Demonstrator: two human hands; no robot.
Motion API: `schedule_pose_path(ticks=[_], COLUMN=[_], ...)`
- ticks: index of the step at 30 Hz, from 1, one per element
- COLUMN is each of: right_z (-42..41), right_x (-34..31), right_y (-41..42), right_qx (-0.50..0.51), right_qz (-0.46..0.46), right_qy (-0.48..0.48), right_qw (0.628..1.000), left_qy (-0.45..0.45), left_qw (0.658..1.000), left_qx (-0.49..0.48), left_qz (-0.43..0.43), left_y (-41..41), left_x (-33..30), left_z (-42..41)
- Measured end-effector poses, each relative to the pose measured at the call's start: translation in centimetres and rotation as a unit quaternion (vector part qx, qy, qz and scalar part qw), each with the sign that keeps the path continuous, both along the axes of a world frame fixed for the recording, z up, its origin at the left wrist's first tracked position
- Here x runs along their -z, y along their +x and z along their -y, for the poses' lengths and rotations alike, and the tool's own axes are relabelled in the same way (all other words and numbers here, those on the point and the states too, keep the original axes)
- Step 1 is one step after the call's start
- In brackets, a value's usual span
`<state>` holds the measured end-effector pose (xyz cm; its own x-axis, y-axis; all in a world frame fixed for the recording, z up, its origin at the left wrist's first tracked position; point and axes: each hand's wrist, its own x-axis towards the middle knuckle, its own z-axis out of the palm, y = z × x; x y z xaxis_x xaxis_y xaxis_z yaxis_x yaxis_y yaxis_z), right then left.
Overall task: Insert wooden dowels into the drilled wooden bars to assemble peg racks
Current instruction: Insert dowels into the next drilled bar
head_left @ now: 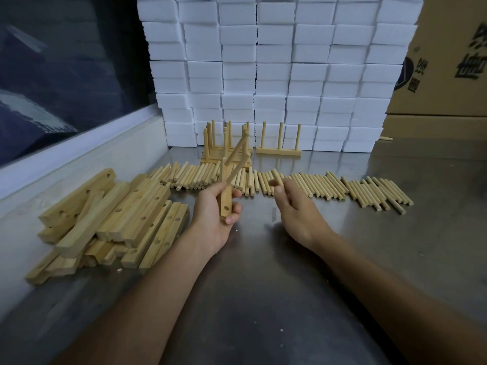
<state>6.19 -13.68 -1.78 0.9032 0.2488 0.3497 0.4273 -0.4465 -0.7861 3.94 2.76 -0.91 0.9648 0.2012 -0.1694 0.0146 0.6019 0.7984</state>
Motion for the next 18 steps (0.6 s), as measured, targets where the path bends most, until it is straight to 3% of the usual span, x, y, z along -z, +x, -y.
schedule_pose_path(ticks=[5, 8, 12, 18], right_z=[0.51, 0.59, 0.74, 0.64], right_x=[0.85, 1.03, 0.55, 0.08], right_y=[-0.52, -0.56, -0.28, -0.60], right_qx=[-0.032, -0.032, 0.031, 0.049], right_qz=[-0.015, -0.019, 0.050, 0.077], right_qy=[0.094, 0.082, 0.088, 0.115], right_qw=[0.995, 0.996, 0.994, 0.989], left_qy=[0.036, 0.055, 0.079, 0.018], left_qw=[0.999, 0.998, 0.997, 0.999], left_qx=[-0.003, -0.001, 0.002, 0.046], left_qz=[0.008, 0.006, 0.006, -0.004], left_y=[-0.12, -0.18, -0.12, -0.30], left_x=[-0.03, -0.10, 0.01, -0.46], left_z=[0.06, 0.12, 0.13, 0.52])
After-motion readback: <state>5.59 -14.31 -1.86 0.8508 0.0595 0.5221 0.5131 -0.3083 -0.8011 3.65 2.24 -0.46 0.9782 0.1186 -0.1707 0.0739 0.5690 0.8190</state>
